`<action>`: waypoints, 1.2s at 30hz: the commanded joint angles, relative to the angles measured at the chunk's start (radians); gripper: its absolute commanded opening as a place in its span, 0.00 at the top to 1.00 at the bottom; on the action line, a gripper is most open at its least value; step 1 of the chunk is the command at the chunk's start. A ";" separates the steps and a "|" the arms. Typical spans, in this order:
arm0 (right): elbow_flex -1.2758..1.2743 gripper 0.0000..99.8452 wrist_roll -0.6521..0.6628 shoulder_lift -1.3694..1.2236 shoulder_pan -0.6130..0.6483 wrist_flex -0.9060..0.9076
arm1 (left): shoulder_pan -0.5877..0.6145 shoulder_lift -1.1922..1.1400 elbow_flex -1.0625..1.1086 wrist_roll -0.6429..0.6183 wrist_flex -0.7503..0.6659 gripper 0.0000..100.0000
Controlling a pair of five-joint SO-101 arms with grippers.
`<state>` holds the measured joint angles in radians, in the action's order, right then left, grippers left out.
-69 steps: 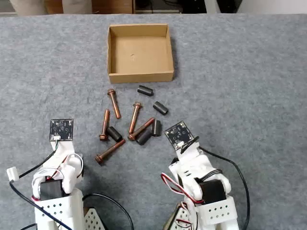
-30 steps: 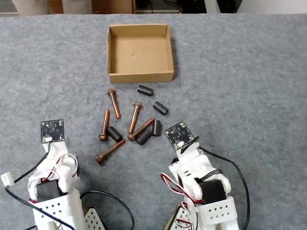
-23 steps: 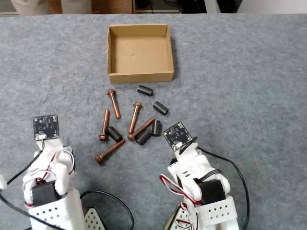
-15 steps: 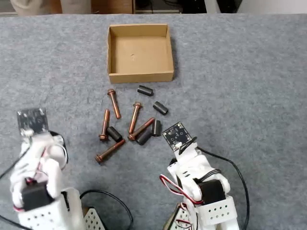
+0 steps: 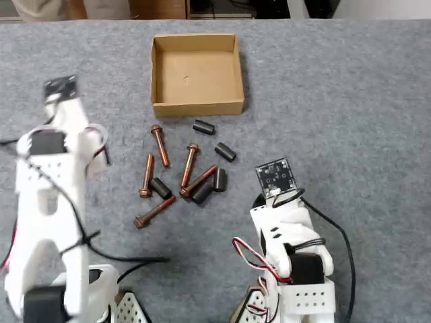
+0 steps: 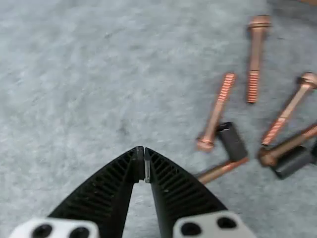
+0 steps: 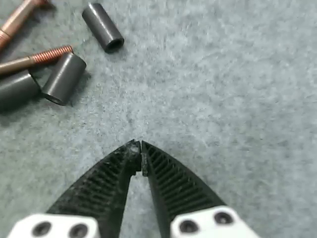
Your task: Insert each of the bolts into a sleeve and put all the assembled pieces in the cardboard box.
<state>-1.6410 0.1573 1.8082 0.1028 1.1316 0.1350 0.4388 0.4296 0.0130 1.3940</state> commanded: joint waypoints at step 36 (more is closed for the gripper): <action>0.412 0.93 0.043 -0.980 -0.111 -0.377 | -0.259 -1.089 -0.841 -0.489 -0.098 0.85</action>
<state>-1.2129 0.2217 0.8309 0.0061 0.8140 -0.1059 -0.6552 -0.3698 -0.4841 1.3295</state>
